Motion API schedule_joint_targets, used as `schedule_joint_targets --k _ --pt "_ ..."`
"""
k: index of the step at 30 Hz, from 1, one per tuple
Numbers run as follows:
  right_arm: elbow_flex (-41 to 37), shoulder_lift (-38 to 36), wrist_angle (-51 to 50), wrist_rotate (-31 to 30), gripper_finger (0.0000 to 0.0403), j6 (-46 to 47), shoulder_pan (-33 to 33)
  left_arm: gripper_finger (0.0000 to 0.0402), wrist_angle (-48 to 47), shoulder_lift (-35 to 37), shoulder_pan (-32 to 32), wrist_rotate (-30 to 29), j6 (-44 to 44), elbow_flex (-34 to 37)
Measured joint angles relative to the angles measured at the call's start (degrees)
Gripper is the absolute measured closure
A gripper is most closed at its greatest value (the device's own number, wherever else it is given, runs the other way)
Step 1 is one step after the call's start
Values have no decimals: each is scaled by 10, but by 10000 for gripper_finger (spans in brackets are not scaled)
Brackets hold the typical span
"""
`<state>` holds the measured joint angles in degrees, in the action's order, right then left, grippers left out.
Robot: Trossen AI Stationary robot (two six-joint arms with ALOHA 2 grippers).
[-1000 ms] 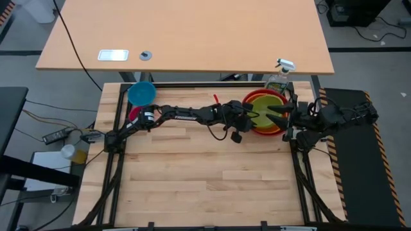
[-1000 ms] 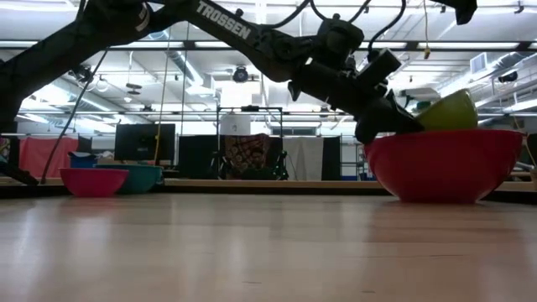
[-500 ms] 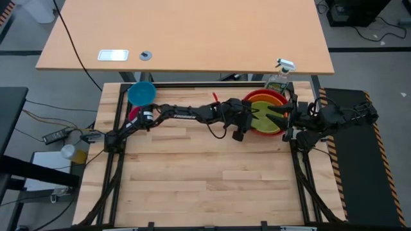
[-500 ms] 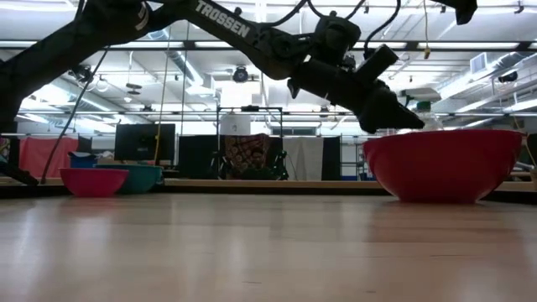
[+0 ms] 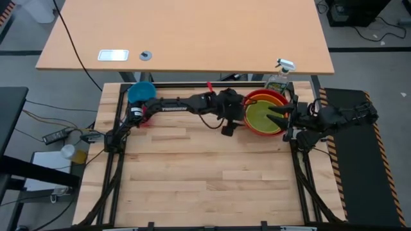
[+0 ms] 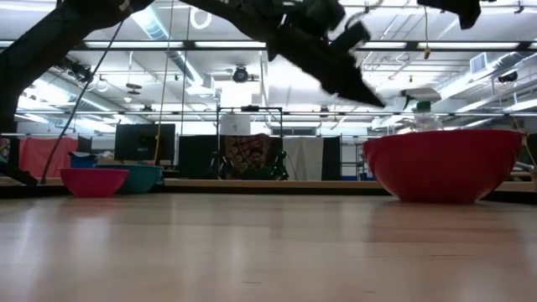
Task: Nest bowls inside each other by size order
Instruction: Stack the green bowl on top of the orange bowl
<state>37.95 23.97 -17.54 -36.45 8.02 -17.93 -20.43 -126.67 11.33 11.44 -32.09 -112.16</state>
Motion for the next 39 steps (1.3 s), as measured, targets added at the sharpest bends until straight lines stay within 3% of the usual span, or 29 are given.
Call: schedule_joint_targets --k 3,9,17,24,26,34,39 --pt "0 1 -58 -10 231 40 5 200 -93 3 9 16 8 2" --pt "0 47 -144 -13 231 125 37 241 -149 29 0 10 18 0" --pt "0 159 -232 90 231 180 142 260 -255 87 -29 -83 54 1" --pt "0 247 -234 184 231 127 247 260 -321 122 -70 -132 82 8" --pt "0 268 -232 207 231 107 271 260 -302 135 -79 -133 90 45" --pt "0 323 -201 254 231 45 334 260 -90 245 -110 -194 139 308" --pt "0 354 -189 287 231 22 354 260 -87 349 -109 -196 210 406"
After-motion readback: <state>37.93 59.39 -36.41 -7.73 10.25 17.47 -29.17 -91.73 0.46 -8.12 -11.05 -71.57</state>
